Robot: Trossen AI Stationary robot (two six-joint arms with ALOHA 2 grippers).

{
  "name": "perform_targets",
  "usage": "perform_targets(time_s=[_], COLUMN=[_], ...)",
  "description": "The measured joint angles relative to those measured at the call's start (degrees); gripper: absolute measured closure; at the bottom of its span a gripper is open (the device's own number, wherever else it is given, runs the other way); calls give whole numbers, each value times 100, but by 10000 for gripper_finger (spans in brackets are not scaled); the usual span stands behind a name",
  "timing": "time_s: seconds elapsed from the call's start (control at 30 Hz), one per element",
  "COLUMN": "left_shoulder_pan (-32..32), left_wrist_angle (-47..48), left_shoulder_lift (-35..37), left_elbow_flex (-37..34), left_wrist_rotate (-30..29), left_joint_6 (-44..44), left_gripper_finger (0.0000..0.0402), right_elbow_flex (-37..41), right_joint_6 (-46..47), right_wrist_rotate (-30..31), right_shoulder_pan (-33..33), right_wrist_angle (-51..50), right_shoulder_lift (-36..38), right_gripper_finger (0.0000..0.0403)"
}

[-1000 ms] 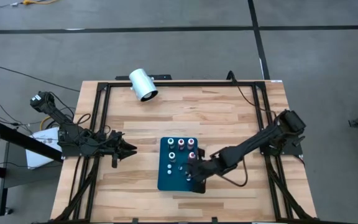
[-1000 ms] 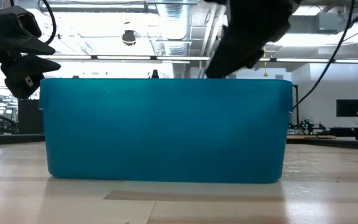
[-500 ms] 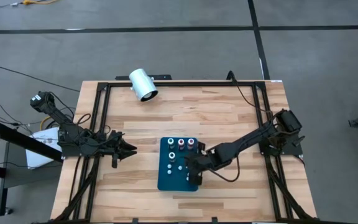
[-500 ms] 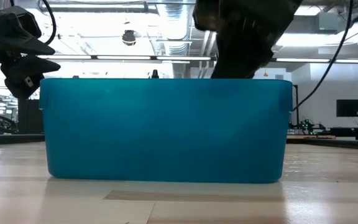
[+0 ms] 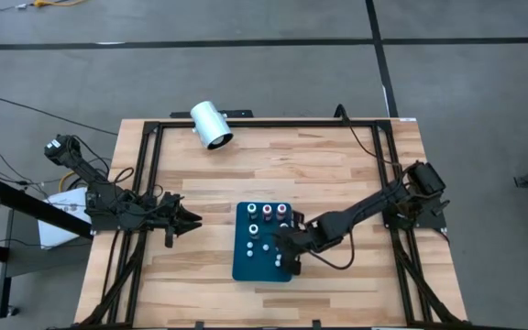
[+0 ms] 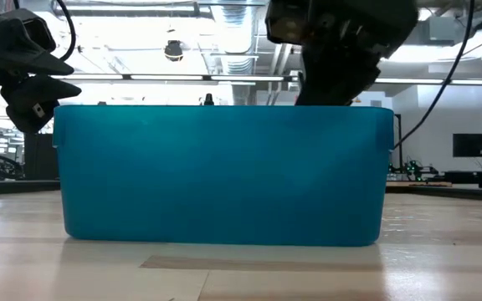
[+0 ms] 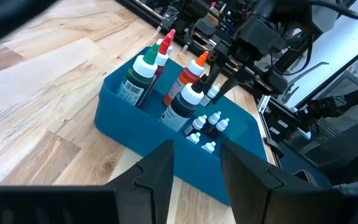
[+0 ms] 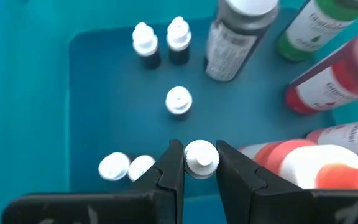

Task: Pick & Place food coloring
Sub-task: Put the small green food coloring bottle into the blue container

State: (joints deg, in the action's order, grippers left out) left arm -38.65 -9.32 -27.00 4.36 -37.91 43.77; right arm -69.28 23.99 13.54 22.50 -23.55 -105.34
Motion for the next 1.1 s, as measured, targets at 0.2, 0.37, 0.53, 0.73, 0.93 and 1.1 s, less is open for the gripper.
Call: perform_targets(time_s=[0.2,0.37,0.53,0.73,0.93,1.1], left_shoulder_pan=[0,0,-2,-1,0,0], left_wrist_angle=[-1,-17,-35,-37,-37,-39], left_shoulder_lift=[0,0,0,0,0,0], left_elbow_flex=[0,0,0,0,0,0], left_wrist_rotate=[-1,-13,-29,-31,-28,-28], left_joint_6=[4,10,22,22,22,22], left_gripper_finger=[281,281,281,281,281,281], right_elbow_flex=[0,0,0,0,0,0], right_joint_6=[5,37,55,52,8,-2], right_wrist_rotate=[-26,-17,-18,-8,-13,-144], right_shoulder_pan=[-11,-79,-132,-182,-296,-333], right_wrist_angle=[-156,-208,-401,-505,-513,-446], right_shoulder_lift=[0,0,0,0,0,0], right_gripper_finger=[342,341,340,339,339,339])
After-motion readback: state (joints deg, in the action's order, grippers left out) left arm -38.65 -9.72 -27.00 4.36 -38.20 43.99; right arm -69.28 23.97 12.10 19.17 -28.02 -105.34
